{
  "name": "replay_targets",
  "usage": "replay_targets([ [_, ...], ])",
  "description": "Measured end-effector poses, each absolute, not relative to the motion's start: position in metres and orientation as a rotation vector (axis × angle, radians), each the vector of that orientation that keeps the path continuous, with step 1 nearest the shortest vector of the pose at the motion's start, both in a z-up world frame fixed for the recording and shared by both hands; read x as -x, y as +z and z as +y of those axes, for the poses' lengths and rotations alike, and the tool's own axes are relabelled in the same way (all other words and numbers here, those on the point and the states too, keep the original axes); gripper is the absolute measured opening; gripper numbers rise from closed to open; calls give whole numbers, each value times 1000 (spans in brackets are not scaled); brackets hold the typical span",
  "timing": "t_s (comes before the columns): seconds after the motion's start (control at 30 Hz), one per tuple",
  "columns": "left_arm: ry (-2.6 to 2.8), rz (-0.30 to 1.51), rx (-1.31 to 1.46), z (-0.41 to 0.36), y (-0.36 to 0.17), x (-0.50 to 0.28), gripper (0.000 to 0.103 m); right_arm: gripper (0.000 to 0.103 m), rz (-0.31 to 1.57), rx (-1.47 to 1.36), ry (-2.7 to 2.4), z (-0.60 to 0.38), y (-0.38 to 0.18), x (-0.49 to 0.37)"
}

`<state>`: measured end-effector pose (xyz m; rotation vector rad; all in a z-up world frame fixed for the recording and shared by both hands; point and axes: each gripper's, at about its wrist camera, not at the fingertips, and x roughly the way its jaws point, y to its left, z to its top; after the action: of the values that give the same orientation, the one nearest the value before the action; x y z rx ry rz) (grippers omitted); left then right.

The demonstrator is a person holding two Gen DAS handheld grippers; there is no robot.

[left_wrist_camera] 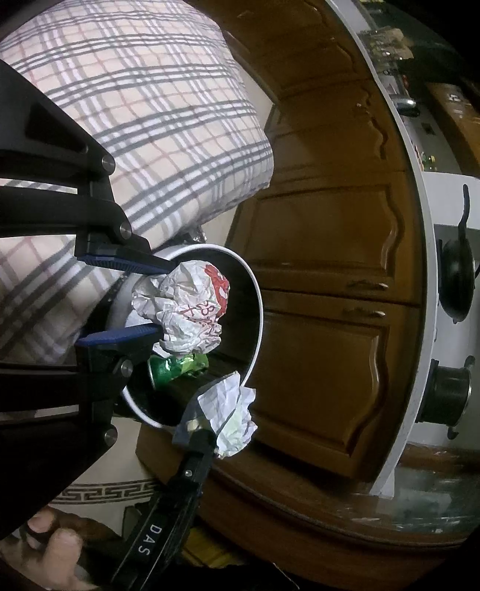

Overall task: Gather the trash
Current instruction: 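Carry both crumpled papers over the white bowl and open both tools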

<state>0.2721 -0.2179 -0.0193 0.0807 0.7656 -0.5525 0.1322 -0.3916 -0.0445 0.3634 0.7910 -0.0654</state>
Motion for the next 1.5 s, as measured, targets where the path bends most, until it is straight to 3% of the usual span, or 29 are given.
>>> replay_targets([
  [1.13, -539, 815, -119, -253, -31, -308, 28, 20, 881, -291, -72, -399, -55, -170],
  [1.33, -548, 833, -126, -258, -30, -312, 31, 22, 898, -292, -71, -402, -58, -174],
  [1.37, -546, 833, -131, -259, -30, -313, 36, 23, 901, -293, -70, -403, -58, -175],
  [1.43, -547, 831, -136, -260, -27, -312, 41, 24, 907, -296, -66, -403, -59, -177],
  [1.47, -546, 830, -137, -260, -27, -312, 43, 32, 912, -301, -65, -404, -60, -178],
  [1.5, -547, 828, -136, -259, -26, -311, 48, 46, 913, -311, -61, -406, -60, -178],
])
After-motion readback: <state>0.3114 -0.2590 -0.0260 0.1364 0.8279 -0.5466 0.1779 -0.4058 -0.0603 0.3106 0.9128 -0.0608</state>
